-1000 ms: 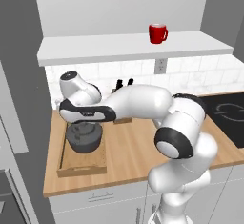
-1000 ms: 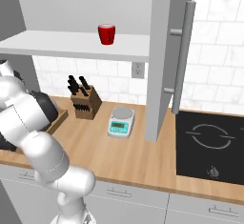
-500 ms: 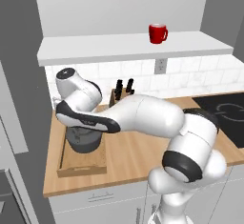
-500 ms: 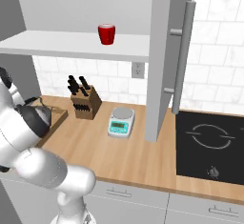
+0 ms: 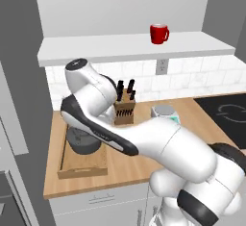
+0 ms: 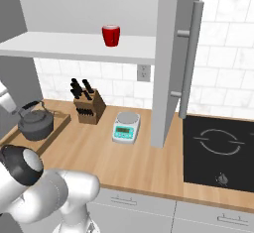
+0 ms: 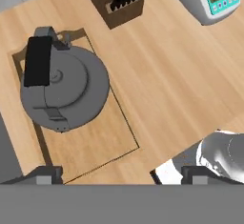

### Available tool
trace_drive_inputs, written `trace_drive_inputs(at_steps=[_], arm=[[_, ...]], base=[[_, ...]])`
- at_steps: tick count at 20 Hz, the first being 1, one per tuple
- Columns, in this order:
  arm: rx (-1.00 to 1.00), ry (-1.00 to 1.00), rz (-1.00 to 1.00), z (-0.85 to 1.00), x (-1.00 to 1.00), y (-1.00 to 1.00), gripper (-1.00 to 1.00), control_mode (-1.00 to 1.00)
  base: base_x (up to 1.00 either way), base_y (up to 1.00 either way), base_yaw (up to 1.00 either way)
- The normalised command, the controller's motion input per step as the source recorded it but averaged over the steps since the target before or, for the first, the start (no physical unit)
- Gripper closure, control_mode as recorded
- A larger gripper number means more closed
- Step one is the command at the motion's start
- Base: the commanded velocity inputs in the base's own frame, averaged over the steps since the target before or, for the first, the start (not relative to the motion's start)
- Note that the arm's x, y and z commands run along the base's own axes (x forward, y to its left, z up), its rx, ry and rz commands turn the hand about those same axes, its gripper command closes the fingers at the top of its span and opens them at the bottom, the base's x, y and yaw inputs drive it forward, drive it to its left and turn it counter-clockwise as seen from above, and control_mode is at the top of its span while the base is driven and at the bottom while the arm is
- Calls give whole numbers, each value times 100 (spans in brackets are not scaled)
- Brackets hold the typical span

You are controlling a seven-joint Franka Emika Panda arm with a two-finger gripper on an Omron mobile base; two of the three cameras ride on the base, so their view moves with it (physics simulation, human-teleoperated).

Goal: Pick the kettle from the counter and place it on the tray. Then pick the mug from the cabinet and place it on the tray. Then close the cabinet doors.

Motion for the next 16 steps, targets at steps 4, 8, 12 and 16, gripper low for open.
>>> trace_drive_inputs(at_steps=[4,8,12,16], arm=[[4,6,3,3,-44,-94,-100,-100],[6,-8,21,4,-47,-82,-100,-100],[-4,-6,37,46,-49,-73,-100,-100],[-9,0,35,71,-44,-83,-100,-100]], base=[[0,0,0],[0,0,0],[0,0,0],[0,0,0]])
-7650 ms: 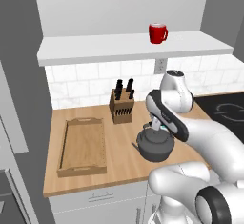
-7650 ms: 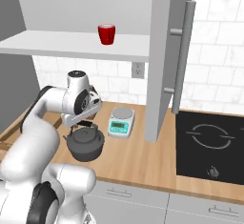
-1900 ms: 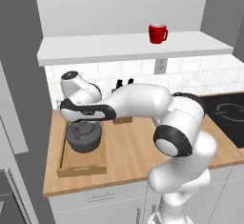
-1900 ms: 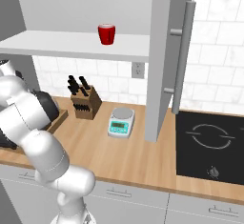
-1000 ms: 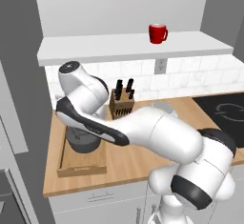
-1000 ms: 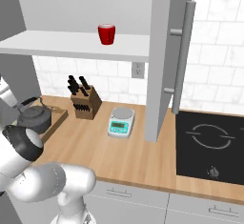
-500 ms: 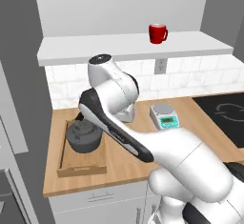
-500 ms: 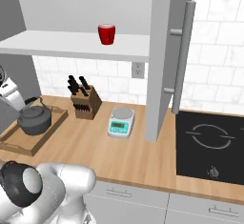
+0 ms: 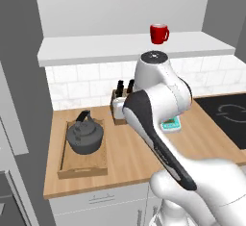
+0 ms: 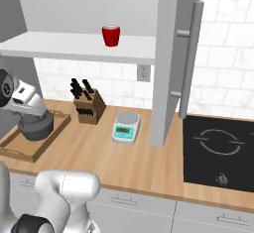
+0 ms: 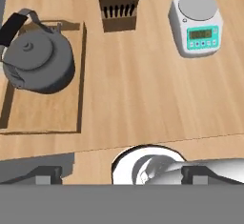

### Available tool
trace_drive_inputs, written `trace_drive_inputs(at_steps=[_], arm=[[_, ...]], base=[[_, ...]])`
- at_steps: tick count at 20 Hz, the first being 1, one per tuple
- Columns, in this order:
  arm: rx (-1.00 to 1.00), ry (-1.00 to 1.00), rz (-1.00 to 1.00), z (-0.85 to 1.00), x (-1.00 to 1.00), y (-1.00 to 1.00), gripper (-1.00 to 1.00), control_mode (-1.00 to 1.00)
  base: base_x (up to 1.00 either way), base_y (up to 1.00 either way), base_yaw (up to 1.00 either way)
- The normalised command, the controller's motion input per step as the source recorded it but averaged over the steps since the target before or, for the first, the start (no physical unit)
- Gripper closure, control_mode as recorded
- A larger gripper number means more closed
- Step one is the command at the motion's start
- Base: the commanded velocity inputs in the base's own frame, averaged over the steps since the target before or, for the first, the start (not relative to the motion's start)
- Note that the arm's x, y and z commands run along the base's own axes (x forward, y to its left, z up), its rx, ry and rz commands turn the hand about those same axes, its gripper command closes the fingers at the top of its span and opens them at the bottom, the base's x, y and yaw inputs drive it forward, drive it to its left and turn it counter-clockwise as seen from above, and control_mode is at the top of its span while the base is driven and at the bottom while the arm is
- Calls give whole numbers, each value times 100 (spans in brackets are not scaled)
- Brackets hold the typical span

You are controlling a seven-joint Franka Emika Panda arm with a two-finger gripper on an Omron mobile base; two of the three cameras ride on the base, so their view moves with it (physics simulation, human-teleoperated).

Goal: Pick the kettle from the counter and place it on the tray. Then pick the mug from the cabinet and place it on the tray. Then close the cabinet doors.

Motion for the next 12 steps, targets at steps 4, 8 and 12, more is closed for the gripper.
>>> trace_drive_inputs(at_steps=[4,8,12], arm=[[5,-15,26,64,-8,-100,-100,-100],[10,-31,26,73,10,-88,-100,-100],[14,-39,21,56,29,-76,-100,-100]], base=[[0,0,0],[0,0,0],[0,0,0]])
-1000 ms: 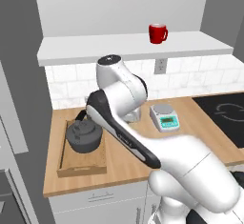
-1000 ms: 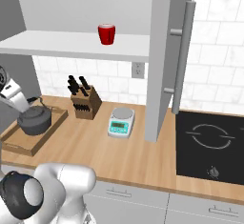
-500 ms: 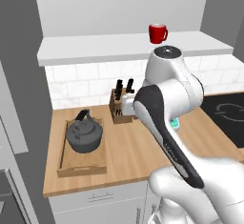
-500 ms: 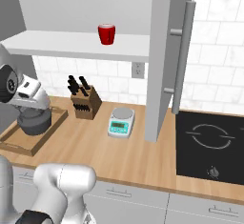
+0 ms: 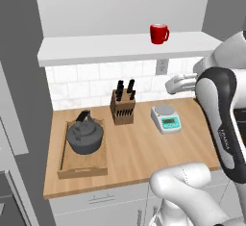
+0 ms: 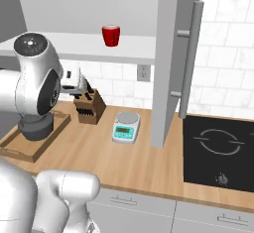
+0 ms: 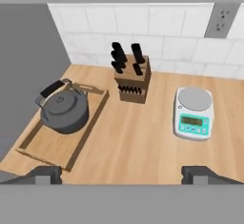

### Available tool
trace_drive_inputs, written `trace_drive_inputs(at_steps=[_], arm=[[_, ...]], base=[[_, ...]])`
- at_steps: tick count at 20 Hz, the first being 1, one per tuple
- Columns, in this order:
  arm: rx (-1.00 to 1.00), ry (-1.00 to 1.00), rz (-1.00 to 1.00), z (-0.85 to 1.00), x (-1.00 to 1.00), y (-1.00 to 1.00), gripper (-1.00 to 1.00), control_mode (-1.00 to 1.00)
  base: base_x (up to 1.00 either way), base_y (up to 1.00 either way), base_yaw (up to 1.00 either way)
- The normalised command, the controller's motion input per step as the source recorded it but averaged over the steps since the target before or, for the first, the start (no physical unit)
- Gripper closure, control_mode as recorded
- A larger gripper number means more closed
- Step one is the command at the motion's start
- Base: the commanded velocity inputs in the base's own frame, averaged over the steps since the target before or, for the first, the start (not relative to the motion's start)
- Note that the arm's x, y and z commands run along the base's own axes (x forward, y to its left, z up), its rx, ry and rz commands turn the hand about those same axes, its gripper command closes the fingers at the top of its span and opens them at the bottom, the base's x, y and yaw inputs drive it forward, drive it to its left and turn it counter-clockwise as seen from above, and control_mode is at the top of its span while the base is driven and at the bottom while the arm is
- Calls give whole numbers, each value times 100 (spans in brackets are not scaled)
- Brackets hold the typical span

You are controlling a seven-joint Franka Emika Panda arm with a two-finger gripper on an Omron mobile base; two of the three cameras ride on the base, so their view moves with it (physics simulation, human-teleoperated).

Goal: Pick the kettle from the counter and place it on the tray. Then pick the mug from the cabinet and place it on the tray. Then close the cabinet doors.

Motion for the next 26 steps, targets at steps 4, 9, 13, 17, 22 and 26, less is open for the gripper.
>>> trace_drive_inputs(at_steps=[4,9,13,17,22,26], arm=[[11,-31,18,66,41,-52,-100,-100],[5,-9,7,45,60,-19,-100,-100],[0,9,0,8,73,0,-100,-100],[0,14,0,1,36,-7,-100,-100],[0,1,0,0,10,-7,-100,-100],[0,11,0,17,44,-2,-100,-100]], base=[[0,0,0],[0,0,0],[0,0,0],[0,0,0],[0,0,0],[0,0,0]])
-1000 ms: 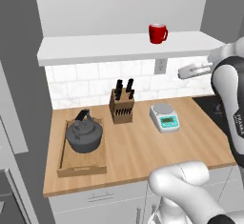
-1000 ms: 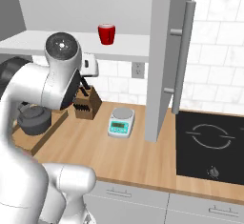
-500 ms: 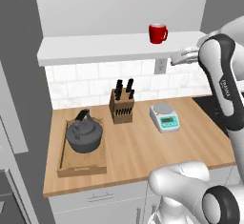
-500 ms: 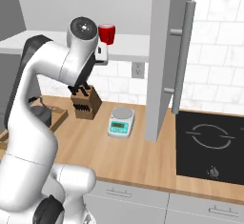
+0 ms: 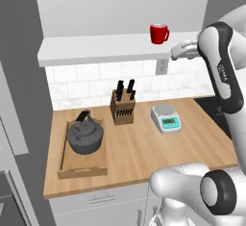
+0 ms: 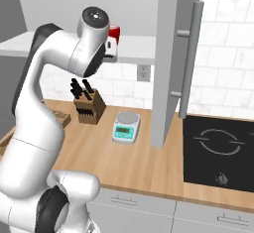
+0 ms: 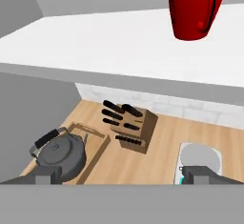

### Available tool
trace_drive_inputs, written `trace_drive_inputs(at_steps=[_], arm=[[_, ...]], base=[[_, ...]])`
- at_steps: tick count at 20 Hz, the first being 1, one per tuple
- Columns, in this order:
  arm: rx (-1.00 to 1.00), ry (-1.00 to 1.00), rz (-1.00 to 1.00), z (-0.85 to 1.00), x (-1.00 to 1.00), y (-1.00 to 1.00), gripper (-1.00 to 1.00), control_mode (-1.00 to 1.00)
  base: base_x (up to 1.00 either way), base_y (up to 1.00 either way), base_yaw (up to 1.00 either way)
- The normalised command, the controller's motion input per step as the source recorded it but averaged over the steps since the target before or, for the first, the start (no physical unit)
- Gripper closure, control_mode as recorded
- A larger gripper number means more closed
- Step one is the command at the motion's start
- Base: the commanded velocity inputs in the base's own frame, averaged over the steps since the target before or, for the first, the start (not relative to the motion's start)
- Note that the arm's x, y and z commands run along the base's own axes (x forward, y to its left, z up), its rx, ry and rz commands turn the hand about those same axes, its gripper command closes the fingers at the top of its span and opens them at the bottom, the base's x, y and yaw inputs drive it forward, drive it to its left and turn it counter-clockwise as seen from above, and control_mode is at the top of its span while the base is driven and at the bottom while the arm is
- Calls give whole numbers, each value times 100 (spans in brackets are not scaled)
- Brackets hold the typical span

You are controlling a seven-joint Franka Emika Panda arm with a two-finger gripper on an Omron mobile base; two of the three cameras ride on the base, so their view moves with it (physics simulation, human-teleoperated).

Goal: Pick the kettle from the counter and place it on the tray. Then pick the mug from the cabinet and place it on the tray. Then close the cabinet doors.

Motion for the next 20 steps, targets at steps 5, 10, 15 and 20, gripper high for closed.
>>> trace_drive_inputs(at_steps=[5,10,15,20], arm=[[0,4,0,16,39,-11,-100,-100],[-1,-3,0,10,27,-23,-100,-100],[-5,-1,0,0,48,-20,-100,-100],[-3,-5,0,5,53,-8,-100,-100]], base=[[0,0,0],[0,0,0],[0,0,0],[0,0,0]])
